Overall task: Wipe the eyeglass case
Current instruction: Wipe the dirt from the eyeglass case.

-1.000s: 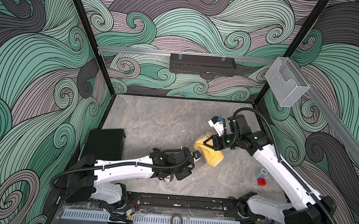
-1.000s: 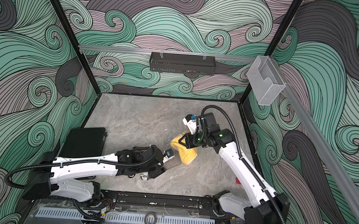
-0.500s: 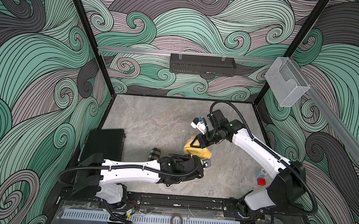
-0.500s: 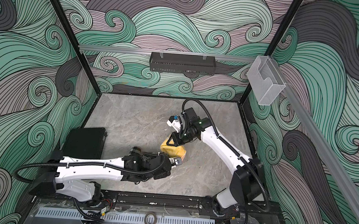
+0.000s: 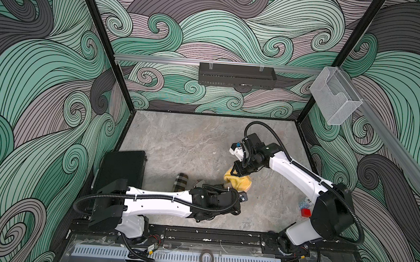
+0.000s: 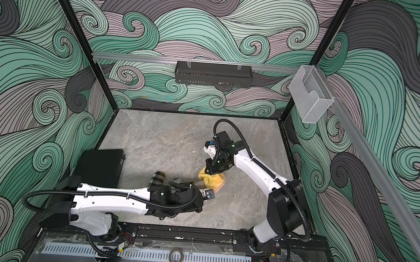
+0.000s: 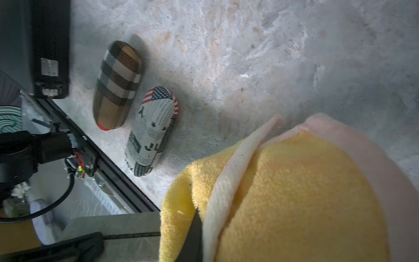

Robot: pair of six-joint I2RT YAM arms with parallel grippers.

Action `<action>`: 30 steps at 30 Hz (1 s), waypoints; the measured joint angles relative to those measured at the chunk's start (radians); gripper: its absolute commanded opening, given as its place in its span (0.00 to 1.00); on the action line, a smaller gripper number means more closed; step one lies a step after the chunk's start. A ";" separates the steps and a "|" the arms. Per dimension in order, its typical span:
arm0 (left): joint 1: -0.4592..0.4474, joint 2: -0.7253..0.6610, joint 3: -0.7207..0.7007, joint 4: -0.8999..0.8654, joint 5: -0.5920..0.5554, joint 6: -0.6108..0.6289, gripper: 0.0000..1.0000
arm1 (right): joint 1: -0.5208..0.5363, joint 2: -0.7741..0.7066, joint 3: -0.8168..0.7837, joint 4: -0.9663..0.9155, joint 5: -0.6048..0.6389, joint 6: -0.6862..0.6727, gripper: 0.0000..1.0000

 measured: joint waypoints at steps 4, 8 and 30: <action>0.000 0.000 -0.001 0.001 -0.011 -0.002 0.52 | 0.033 0.001 0.008 0.043 -0.145 0.000 0.00; 0.000 0.000 -0.004 0.002 -0.024 -0.003 0.52 | 0.065 0.004 0.021 0.061 -0.210 -0.001 0.00; 0.000 0.000 -0.032 0.016 -0.045 -0.028 0.52 | 0.056 -0.019 -0.036 0.100 -0.147 0.044 0.00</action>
